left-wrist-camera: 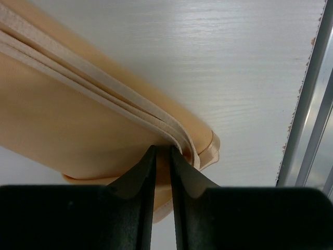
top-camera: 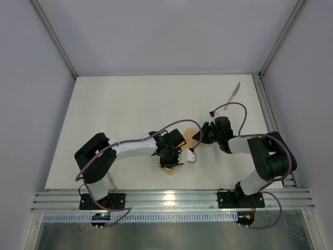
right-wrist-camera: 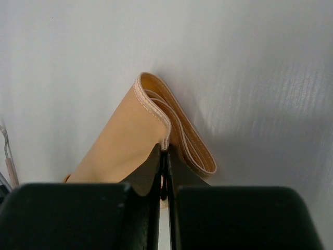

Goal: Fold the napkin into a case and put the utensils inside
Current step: Smooth out the smaller rectangle-folded napkin at the center of the board.

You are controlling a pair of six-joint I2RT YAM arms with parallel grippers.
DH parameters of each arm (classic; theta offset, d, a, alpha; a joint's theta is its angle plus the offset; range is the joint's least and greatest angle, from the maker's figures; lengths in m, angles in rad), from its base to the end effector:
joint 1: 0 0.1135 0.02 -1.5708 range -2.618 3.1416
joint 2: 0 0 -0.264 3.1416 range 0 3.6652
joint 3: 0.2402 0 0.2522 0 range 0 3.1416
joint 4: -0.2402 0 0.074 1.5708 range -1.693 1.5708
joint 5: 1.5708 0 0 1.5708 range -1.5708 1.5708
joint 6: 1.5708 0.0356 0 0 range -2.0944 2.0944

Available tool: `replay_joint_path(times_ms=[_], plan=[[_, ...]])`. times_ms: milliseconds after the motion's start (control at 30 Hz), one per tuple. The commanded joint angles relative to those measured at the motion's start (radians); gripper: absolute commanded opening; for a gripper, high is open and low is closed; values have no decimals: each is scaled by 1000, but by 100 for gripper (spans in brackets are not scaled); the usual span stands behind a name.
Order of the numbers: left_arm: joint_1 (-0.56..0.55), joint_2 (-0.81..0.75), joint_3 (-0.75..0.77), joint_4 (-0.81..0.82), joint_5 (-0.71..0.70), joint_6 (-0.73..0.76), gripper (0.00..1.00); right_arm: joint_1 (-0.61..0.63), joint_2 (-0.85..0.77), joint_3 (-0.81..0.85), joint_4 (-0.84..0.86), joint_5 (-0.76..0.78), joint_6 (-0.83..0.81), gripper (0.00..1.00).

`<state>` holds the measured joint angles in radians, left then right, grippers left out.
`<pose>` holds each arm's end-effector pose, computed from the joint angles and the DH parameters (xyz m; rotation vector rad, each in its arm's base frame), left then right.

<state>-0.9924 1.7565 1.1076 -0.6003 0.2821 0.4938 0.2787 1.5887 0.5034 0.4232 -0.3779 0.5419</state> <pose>0.1745 -0.2854 0.1701 1.9813 2.0591 -0.5074 0.2623 0.0887 0.1230 0.0893 2.3190 0.8554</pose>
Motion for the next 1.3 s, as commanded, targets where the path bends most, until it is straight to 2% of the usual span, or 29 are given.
replay_joint_path(times_ms=[0, 200, 567, 667, 700, 800, 967, 1033, 1133, 1233, 1267], plan=[[-29, -22, -22, 30, -52, 49, 18, 2, 4, -22, 35, 19, 13, 4], [-92, 7, -60, 59, -126, 92, 20, 2, 2, -28, 39, 25, 20, 4], [-78, 17, -78, 27, -104, 103, 20, 4, -25, -48, -1, 40, 1, 4], [-37, -43, -51, -30, -58, 104, 28, 20, -30, -72, 6, 45, 13, 4], [-16, -60, -36, -48, -43, 103, 34, 28, -29, -78, 15, 45, 26, 4], [0, -124, 46, -125, 15, 98, 44, 53, -27, -120, 67, 40, 58, 4], [0, -141, 200, -208, 97, 98, 51, 86, -67, -181, 103, 48, 107, 4], [0, -111, 221, -182, 42, 57, 51, 100, -81, -196, 104, 53, 118, 4], [-2, -33, 218, -61, -50, -24, 51, 123, -102, -213, 108, 60, 130, 4], [-34, 35, 212, 23, -107, -81, 54, 128, -113, -226, 112, 54, 136, 4], [-46, 44, 206, 48, -157, -89, 58, 128, -113, -227, 117, 50, 142, 4]])
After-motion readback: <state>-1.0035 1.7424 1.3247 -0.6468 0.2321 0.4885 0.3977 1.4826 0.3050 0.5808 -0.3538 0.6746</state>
